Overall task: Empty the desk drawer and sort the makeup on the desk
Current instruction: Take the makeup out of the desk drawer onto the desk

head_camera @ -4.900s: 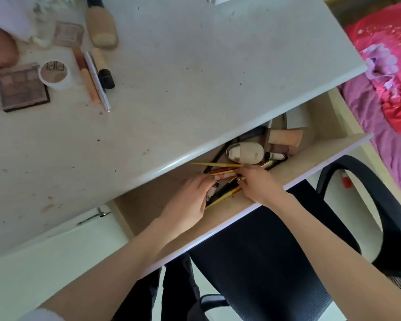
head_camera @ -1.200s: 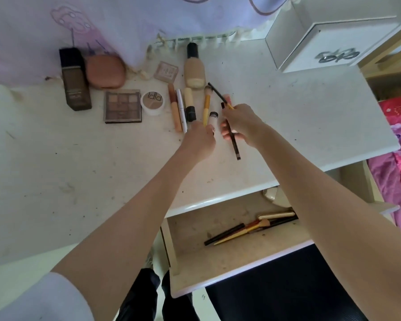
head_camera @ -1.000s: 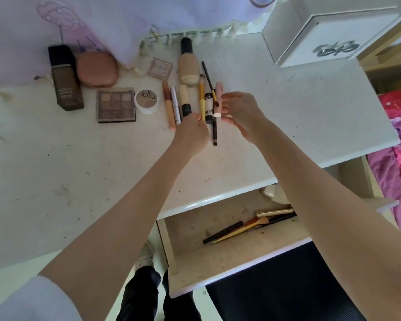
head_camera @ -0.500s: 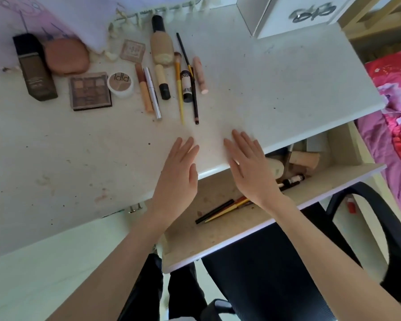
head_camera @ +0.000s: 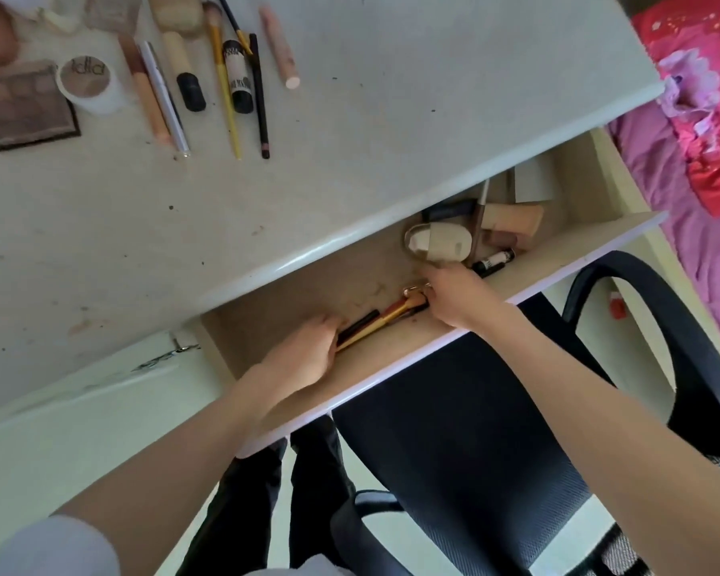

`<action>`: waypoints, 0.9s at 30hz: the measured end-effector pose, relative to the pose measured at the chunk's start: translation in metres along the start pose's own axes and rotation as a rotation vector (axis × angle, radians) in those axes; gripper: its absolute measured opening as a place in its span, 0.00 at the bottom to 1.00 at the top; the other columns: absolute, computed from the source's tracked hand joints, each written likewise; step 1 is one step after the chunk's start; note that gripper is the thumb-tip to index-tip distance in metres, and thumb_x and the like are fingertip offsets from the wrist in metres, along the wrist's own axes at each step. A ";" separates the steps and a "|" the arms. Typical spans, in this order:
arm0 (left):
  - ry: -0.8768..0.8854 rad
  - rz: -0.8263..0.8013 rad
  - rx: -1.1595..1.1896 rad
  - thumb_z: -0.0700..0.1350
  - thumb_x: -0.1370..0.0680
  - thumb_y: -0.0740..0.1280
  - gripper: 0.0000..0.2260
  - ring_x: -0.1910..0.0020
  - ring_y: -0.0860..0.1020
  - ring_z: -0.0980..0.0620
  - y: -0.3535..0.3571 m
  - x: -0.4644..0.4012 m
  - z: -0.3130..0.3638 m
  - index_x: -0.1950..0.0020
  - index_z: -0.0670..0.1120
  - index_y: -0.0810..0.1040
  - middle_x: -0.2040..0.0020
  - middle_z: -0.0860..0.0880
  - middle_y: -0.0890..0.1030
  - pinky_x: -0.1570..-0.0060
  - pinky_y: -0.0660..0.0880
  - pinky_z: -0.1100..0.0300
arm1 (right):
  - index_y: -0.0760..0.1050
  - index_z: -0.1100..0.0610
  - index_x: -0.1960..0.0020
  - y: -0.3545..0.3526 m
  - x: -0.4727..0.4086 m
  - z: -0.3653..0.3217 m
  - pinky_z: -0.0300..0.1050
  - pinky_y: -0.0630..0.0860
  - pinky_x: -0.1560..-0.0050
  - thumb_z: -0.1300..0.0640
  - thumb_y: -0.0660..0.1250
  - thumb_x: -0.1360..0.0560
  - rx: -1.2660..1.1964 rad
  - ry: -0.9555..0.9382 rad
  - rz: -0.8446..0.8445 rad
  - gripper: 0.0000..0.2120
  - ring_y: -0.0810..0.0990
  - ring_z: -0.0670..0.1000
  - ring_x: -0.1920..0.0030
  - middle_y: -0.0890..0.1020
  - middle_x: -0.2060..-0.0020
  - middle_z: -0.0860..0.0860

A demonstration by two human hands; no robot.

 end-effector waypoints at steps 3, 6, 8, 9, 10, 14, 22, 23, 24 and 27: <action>-0.111 -0.052 0.063 0.42 0.19 0.55 0.15 0.42 0.73 0.44 0.011 -0.022 0.004 0.34 0.43 0.70 0.38 0.42 0.71 0.41 0.68 0.57 | 0.68 0.59 0.33 0.002 -0.017 0.003 0.54 0.70 0.41 0.56 0.58 0.22 0.093 0.013 -0.098 0.19 0.70 0.61 0.38 0.69 0.34 0.58; -0.184 -0.111 0.010 0.46 0.19 0.55 0.14 0.47 0.72 0.45 0.022 -0.033 0.012 0.38 0.41 0.71 0.40 0.41 0.71 0.47 0.68 0.57 | 0.72 0.60 0.39 0.005 -0.023 0.003 0.53 0.69 0.43 0.57 0.58 0.22 0.192 -0.008 -0.135 0.14 0.71 0.59 0.39 0.71 0.38 0.58; -0.219 -0.160 0.004 0.47 0.18 0.53 0.14 0.50 0.71 0.47 0.027 -0.035 0.016 0.39 0.40 0.70 0.40 0.40 0.72 0.50 0.68 0.58 | 0.73 0.60 0.44 0.008 -0.022 0.004 0.51 0.68 0.45 0.59 0.57 0.23 0.215 -0.041 -0.192 0.11 0.72 0.58 0.43 0.74 0.43 0.58; -0.229 -0.171 0.004 0.47 0.18 0.52 0.15 0.49 0.71 0.46 0.028 -0.036 0.017 0.38 0.40 0.69 0.39 0.40 0.71 0.49 0.68 0.58 | 0.73 0.60 0.46 0.009 -0.022 0.004 0.49 0.68 0.46 0.60 0.57 0.23 0.205 -0.052 -0.225 0.10 0.73 0.57 0.45 0.75 0.45 0.57; -0.234 -0.181 -0.001 0.47 0.18 0.52 0.16 0.45 0.71 0.45 0.027 -0.036 0.018 0.37 0.40 0.68 0.38 0.39 0.70 0.46 0.67 0.56 | 0.73 0.60 0.48 0.011 -0.023 0.006 0.48 0.67 0.49 0.60 0.57 0.23 0.190 -0.059 -0.250 0.09 0.73 0.56 0.47 0.76 0.46 0.57; -0.178 -0.221 -0.062 0.55 0.19 0.51 0.21 0.37 0.66 0.42 0.022 -0.033 0.022 0.36 0.41 0.68 0.35 0.39 0.67 0.40 0.66 0.53 | 0.74 0.60 0.46 0.009 -0.027 0.009 0.47 0.67 0.48 0.59 0.57 0.24 0.184 -0.070 -0.309 0.11 0.72 0.56 0.45 0.73 0.46 0.55; -0.139 -0.273 0.035 0.52 0.19 0.55 0.15 0.53 0.76 0.49 0.016 -0.026 0.016 0.39 0.44 0.71 0.48 0.45 0.77 0.54 0.72 0.58 | 0.74 0.58 0.48 0.011 -0.032 0.003 0.44 0.71 0.58 0.58 0.58 0.23 0.081 -0.034 -0.473 0.08 0.76 0.53 0.56 0.77 0.53 0.54; -0.128 -0.286 0.037 0.52 0.19 0.55 0.15 0.53 0.76 0.49 0.014 -0.025 0.015 0.39 0.44 0.71 0.48 0.45 0.77 0.53 0.73 0.58 | 0.73 0.58 0.47 0.012 -0.031 0.001 0.43 0.69 0.60 0.59 0.58 0.23 0.069 -0.038 -0.484 0.08 0.75 0.53 0.56 0.77 0.53 0.54; -0.116 -0.294 0.039 0.52 0.19 0.55 0.14 0.54 0.76 0.50 0.013 -0.023 0.014 0.39 0.45 0.71 0.48 0.46 0.78 0.54 0.73 0.58 | 0.73 0.58 0.47 0.013 -0.030 -0.001 0.43 0.69 0.60 0.59 0.58 0.23 0.056 -0.040 -0.495 0.08 0.75 0.52 0.56 0.77 0.53 0.54; -0.093 -0.295 0.068 0.51 0.19 0.55 0.13 0.58 0.75 0.52 0.008 -0.013 0.012 0.40 0.45 0.71 0.53 0.47 0.77 0.59 0.71 0.62 | 0.72 0.58 0.46 0.015 -0.030 -0.008 0.44 0.70 0.56 0.61 0.58 0.23 0.051 -0.052 -0.516 0.08 0.76 0.54 0.52 0.77 0.50 0.55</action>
Point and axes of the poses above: each hand's wrist, its own x-axis away from the middle knuckle, its own y-axis out of the palm, z = x × y, the point moved 3 cm from there along -x, towards the middle knuckle
